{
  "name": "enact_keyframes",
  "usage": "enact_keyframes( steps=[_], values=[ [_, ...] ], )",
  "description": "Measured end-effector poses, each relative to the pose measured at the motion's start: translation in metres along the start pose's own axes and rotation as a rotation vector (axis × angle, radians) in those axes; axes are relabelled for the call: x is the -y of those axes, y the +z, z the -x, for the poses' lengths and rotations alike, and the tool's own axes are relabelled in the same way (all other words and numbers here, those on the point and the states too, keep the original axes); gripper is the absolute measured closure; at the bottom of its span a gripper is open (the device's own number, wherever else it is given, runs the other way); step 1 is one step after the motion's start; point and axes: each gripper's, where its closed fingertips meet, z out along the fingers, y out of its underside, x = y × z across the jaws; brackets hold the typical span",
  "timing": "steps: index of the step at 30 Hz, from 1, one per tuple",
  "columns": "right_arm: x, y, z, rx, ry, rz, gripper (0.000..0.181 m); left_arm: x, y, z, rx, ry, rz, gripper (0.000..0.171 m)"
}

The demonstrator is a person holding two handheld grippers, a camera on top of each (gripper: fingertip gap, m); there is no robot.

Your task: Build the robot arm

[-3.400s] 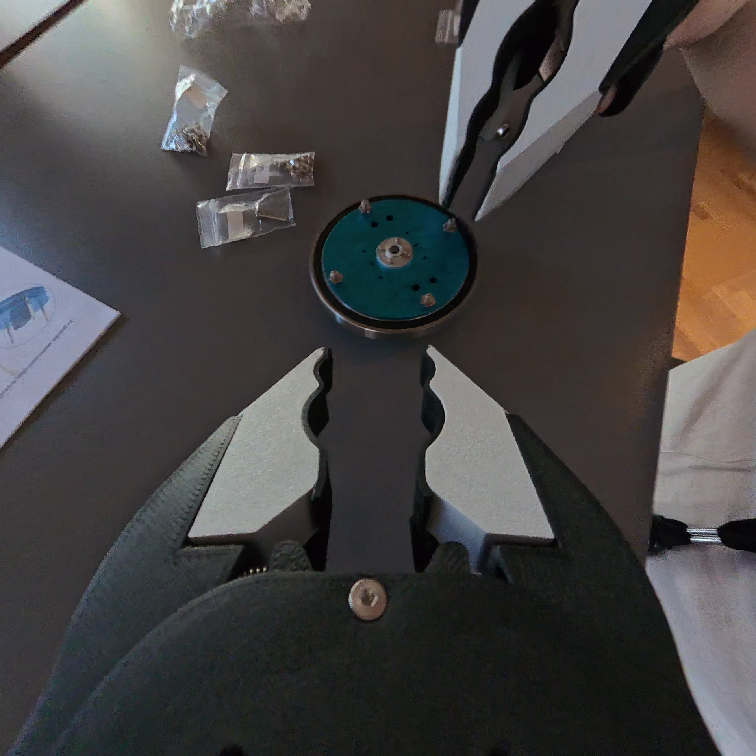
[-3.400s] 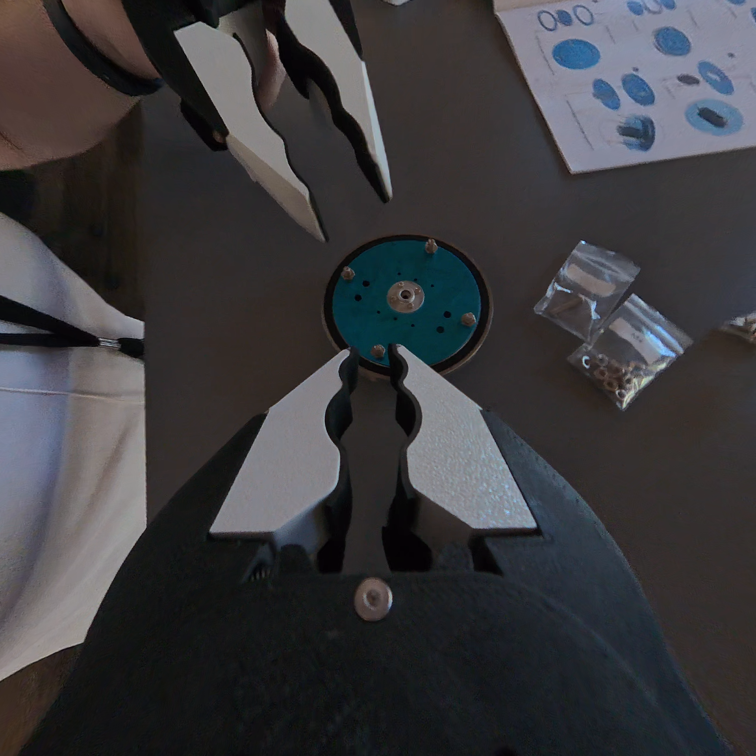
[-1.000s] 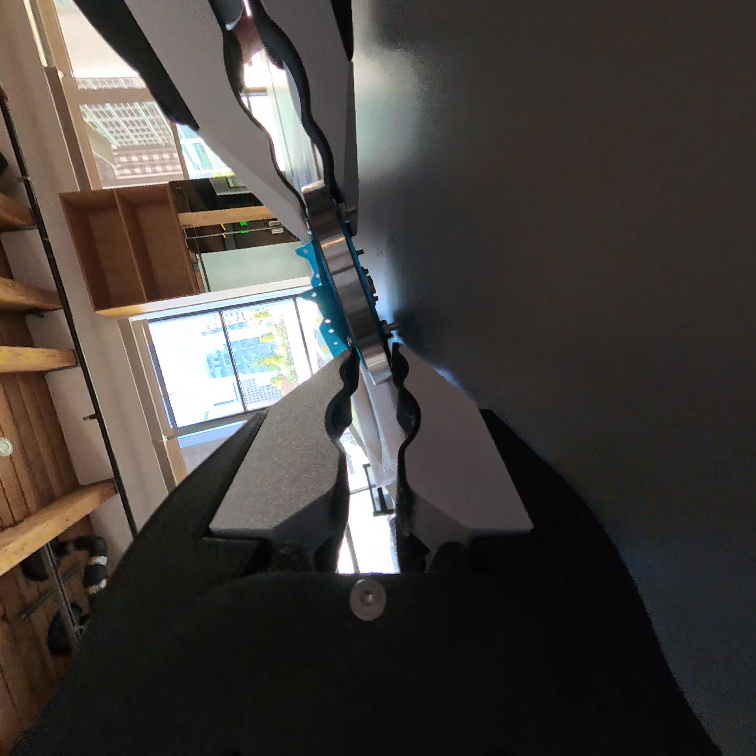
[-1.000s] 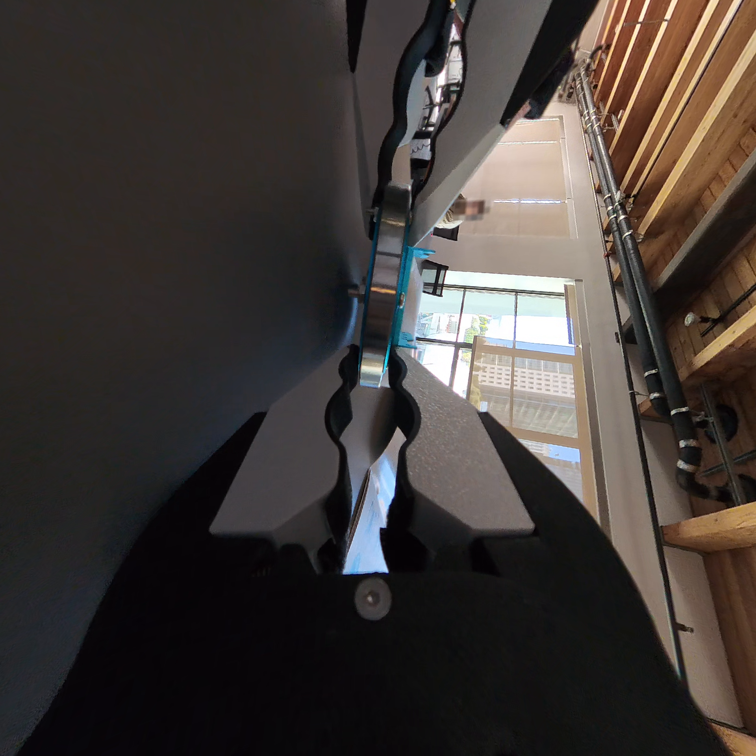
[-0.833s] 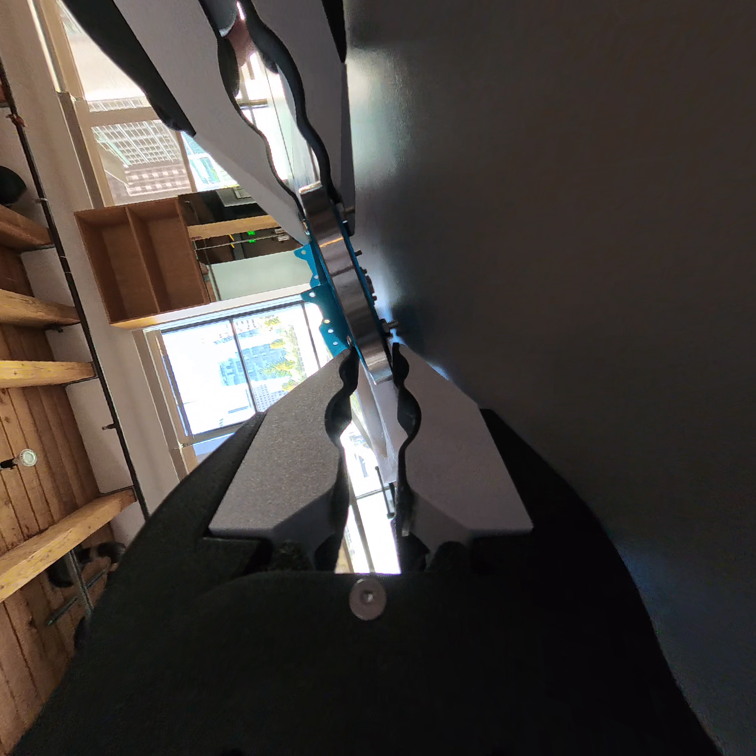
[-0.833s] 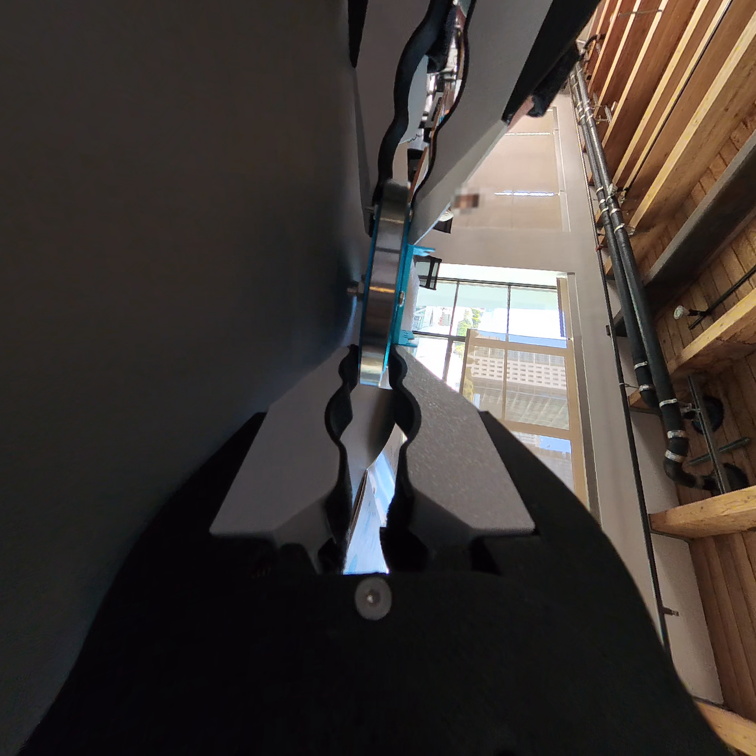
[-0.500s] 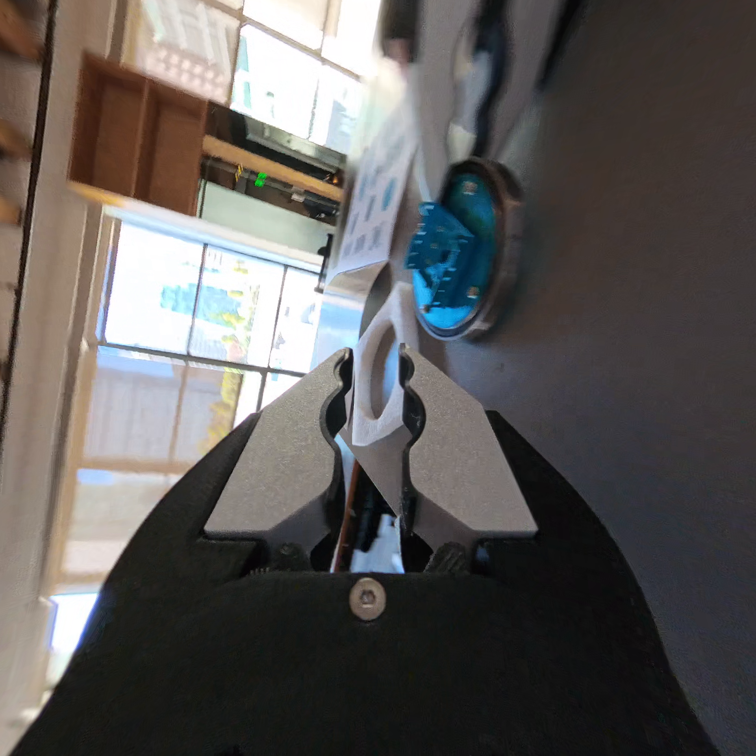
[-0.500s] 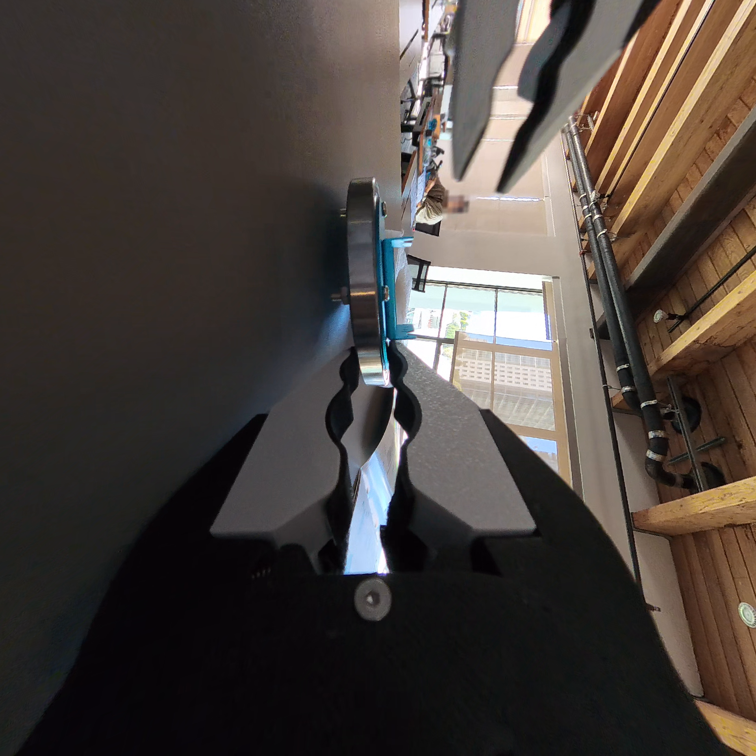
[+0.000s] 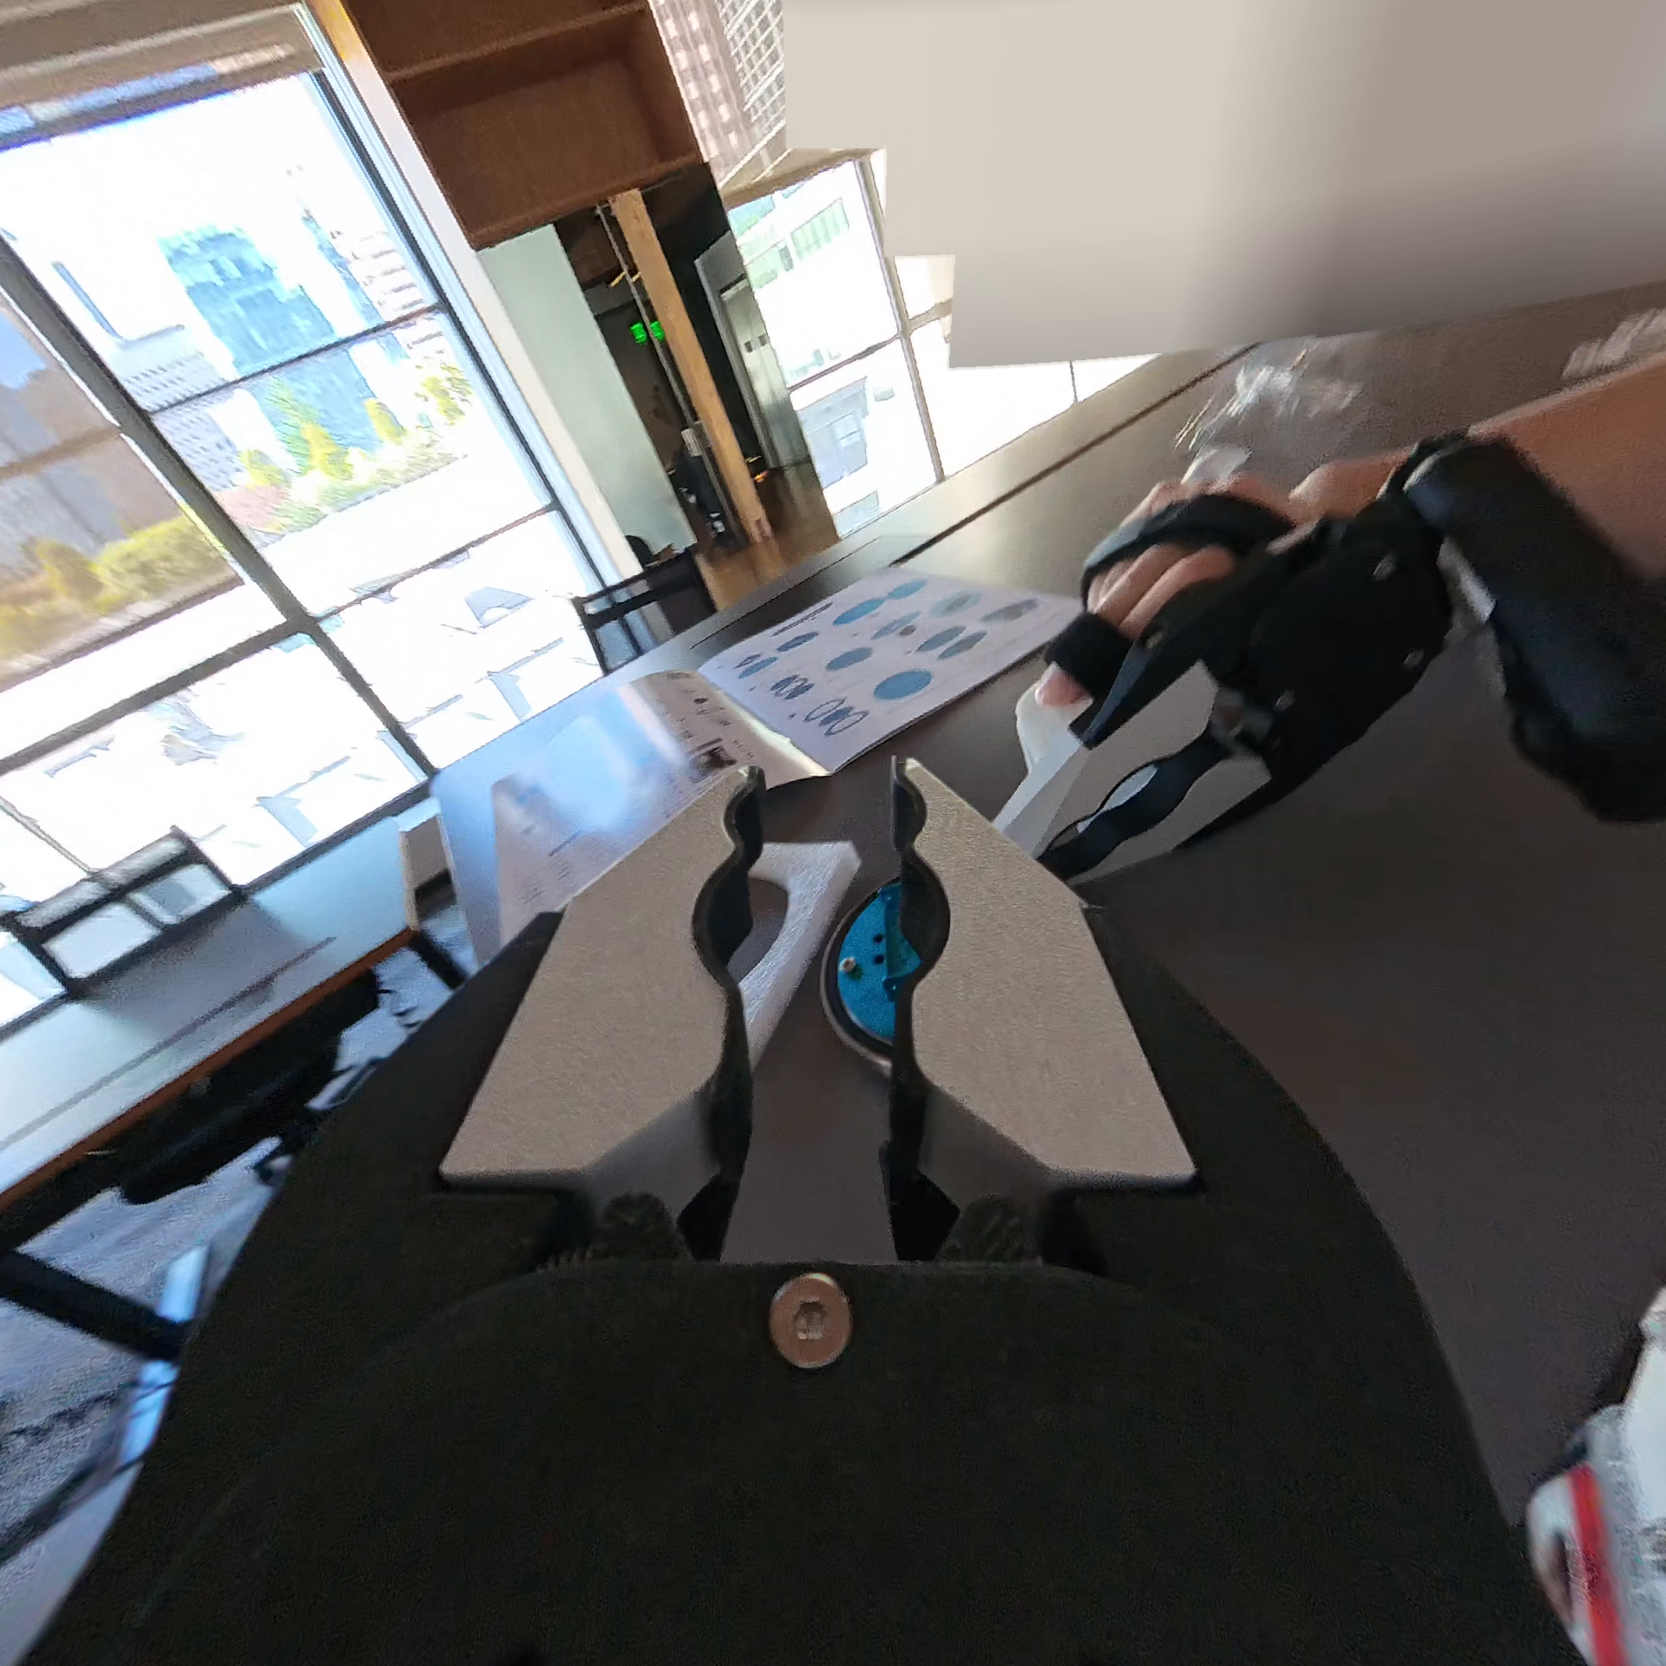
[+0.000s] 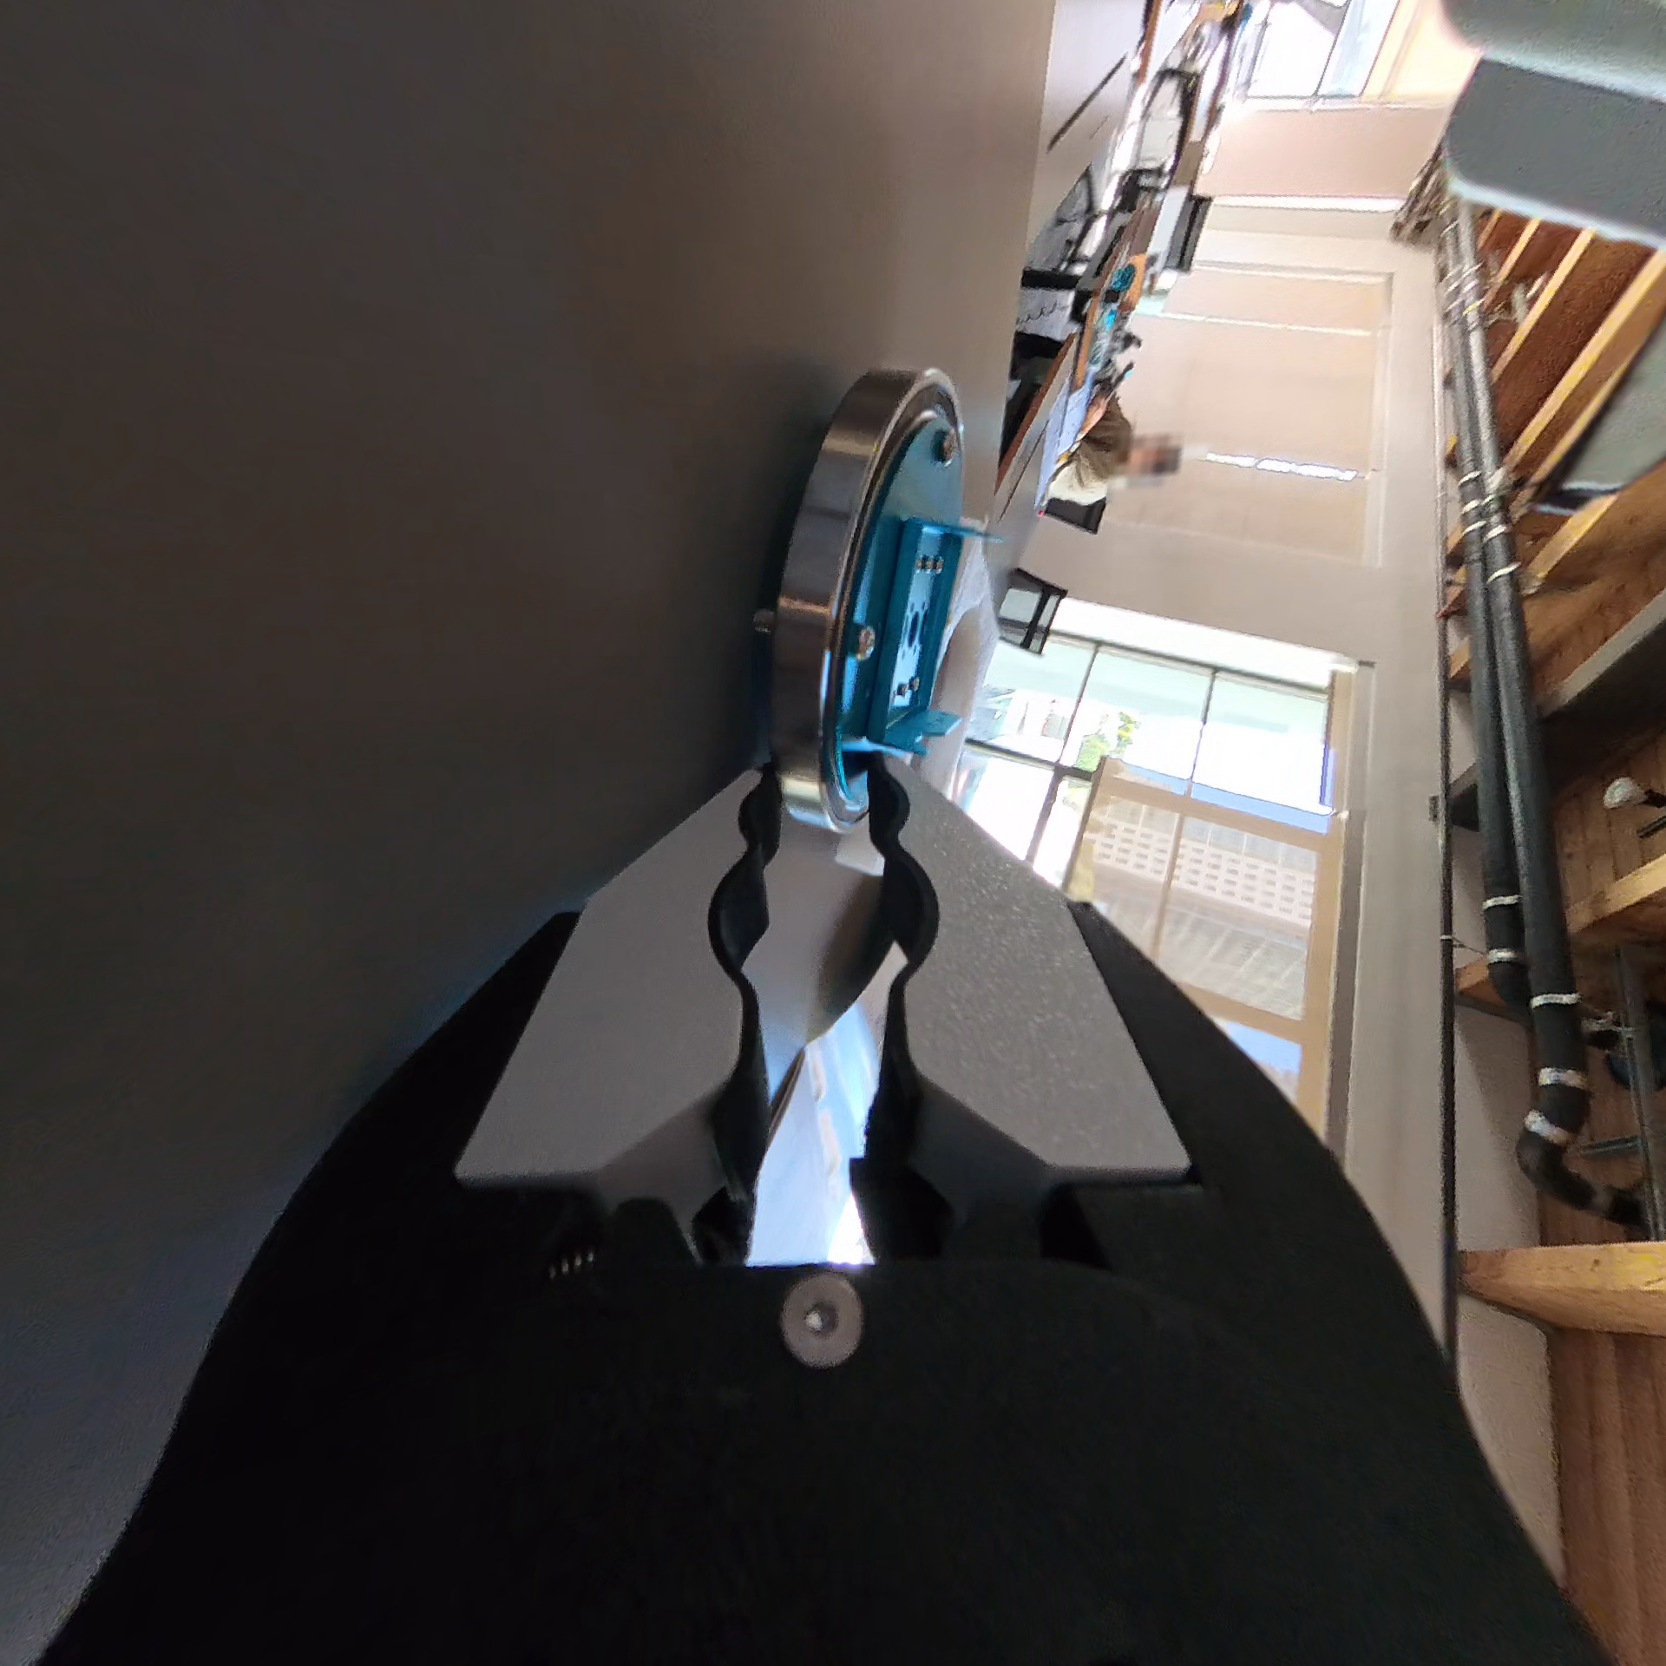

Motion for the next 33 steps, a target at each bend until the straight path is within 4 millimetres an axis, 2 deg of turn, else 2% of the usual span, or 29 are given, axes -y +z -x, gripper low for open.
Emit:
enact_keyframes(
  steps=[4,7,9,12,15,17,20,23,26,28,31,33],
  values=[
    [-0.010,-0.022,0.005,0.055,0.139,0.025,0.163,0.019,0.012,0.005,-0.072,-0.121,-0.042,0.142],
    [-0.025,-0.053,0.005,0.053,0.356,0.044,0.150,0.030,0.038,0.005,-0.147,-0.197,-0.014,0.136],
    [-0.047,-0.077,0.004,-0.001,0.548,0.072,0.148,0.036,0.063,0.008,-0.193,-0.209,0.038,0.117],
    [-0.093,-0.112,-0.001,-0.141,0.916,0.088,0.149,0.054,0.107,0.023,-0.216,-0.184,0.097,0.098],
    [-0.132,-0.138,0.000,-0.251,1.250,0.065,0.153,0.084,0.150,0.048,-0.198,-0.147,0.126,0.091],
    [-0.146,-0.149,-0.006,-0.325,1.364,0.043,0.157,0.102,0.175,0.074,-0.119,-0.089,0.166,0.093],
    [-0.150,-0.157,-0.014,-0.378,1.348,0.024,0.168,0.110,0.197,0.106,0.019,-0.070,0.263,0.093],
    [-0.147,-0.156,-0.010,-0.367,1.317,0.015,0.173,0.111,0.209,0.107,-0.001,-0.146,0.263,0.102],
    [-0.137,-0.149,-0.004,-0.273,1.457,-0.097,0.171,0.094,0.211,0.111,-0.024,-0.157,0.331,0.101],
    [-0.132,-0.143,0.002,-0.206,1.557,-0.179,0.167,0.091,0.212,0.113,-0.051,-0.161,0.347,0.103],
    [-0.144,-0.146,0.002,-0.213,1.661,-0.223,0.166,0.098,0.218,0.118,-0.058,-0.214,0.291,0.111],
    [-0.156,-0.150,0.004,-0.251,1.710,-0.206,0.165,0.089,0.222,0.118,-0.064,-0.224,0.328,0.113]
  ],
)
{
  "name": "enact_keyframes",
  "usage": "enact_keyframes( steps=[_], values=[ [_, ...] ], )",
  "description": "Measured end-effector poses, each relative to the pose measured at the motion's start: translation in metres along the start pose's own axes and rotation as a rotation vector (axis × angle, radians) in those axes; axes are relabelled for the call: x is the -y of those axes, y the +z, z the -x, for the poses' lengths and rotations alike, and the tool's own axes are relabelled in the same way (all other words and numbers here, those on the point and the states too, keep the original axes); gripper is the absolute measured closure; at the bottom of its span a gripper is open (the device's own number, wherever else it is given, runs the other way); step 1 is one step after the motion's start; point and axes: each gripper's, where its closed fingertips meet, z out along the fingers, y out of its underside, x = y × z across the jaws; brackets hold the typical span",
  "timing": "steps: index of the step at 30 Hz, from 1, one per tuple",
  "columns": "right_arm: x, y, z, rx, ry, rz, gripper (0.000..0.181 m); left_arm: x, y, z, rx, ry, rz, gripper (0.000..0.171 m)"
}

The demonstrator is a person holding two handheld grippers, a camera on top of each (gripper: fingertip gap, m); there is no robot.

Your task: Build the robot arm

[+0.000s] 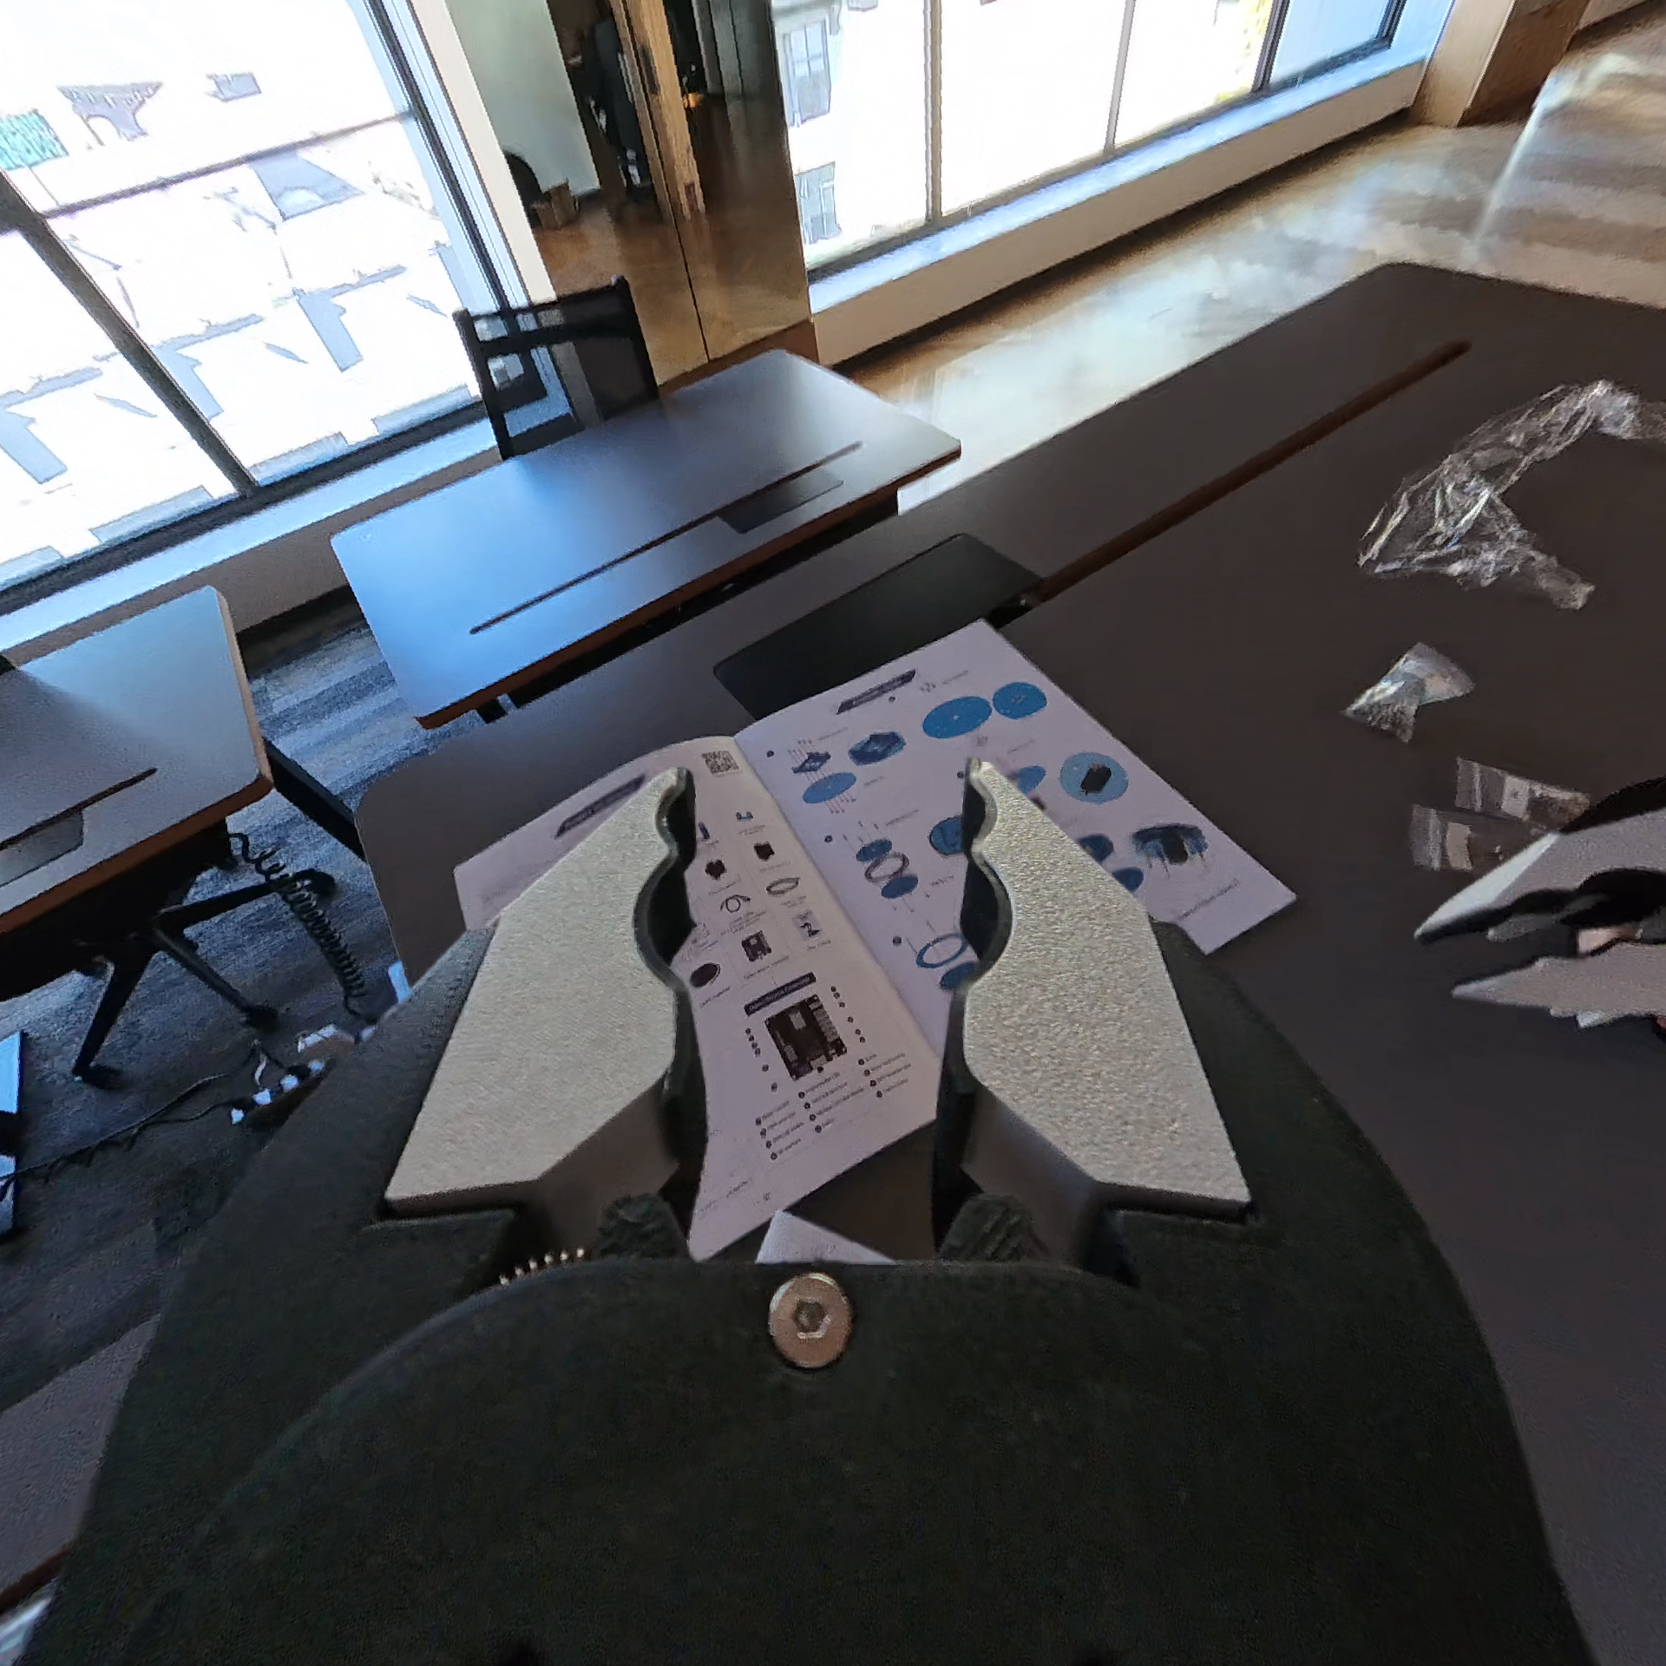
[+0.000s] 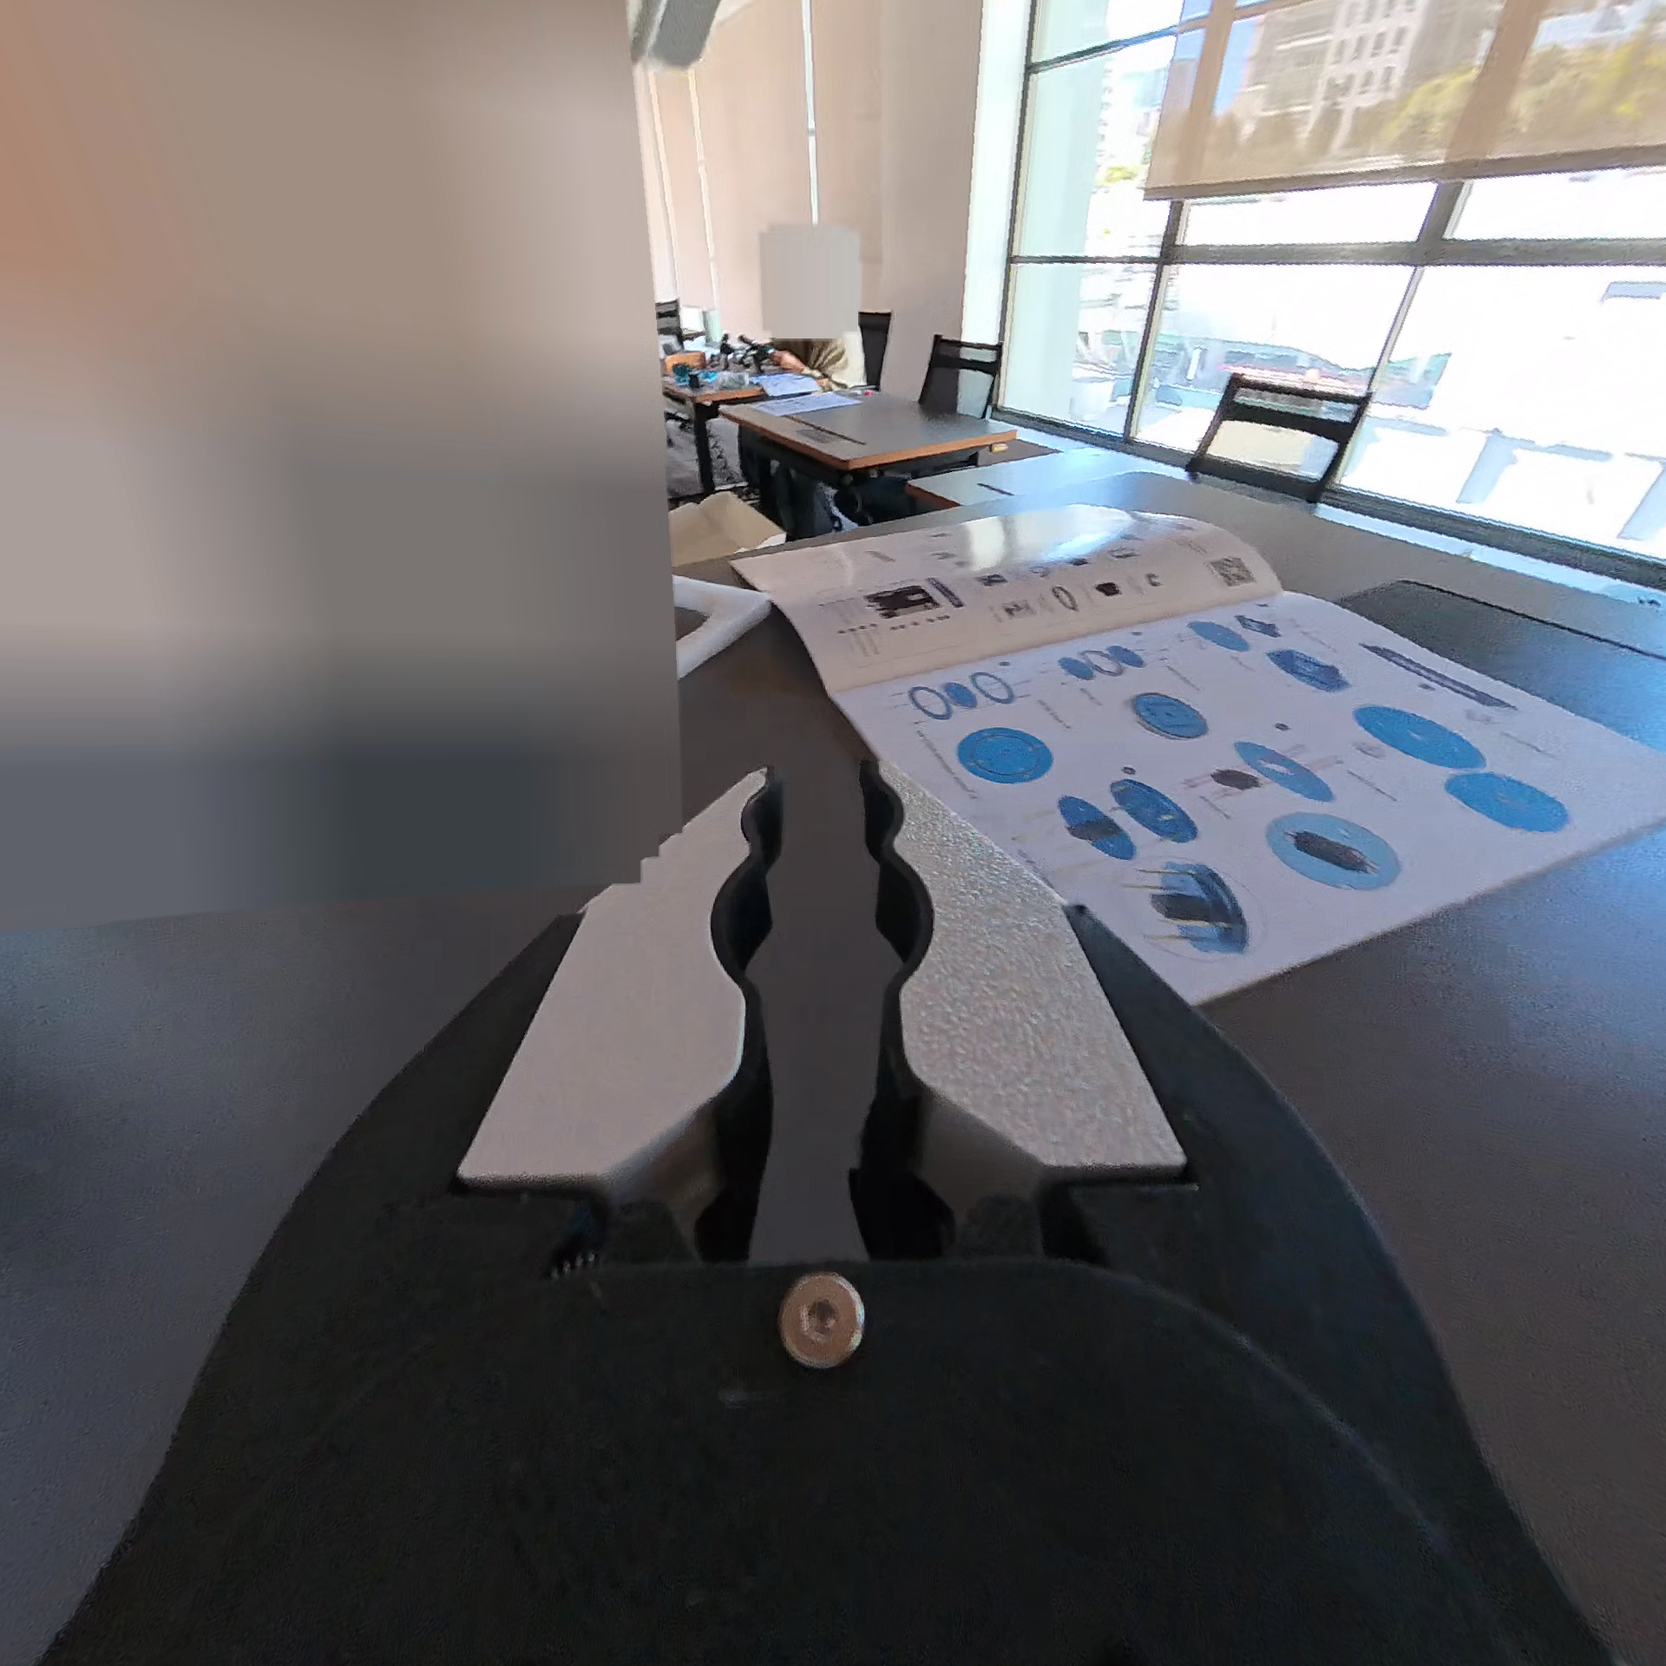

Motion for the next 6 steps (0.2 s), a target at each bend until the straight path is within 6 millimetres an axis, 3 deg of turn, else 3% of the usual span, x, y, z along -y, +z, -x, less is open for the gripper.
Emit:
enact_keyframes(
  steps=[6],
  values=[
    [0.000,-0.009,-0.023,-0.122,-0.022,0.014,0.159,-0.029,0.030,0.002,-0.025,-0.019,0.124,0.110]
  ],
)
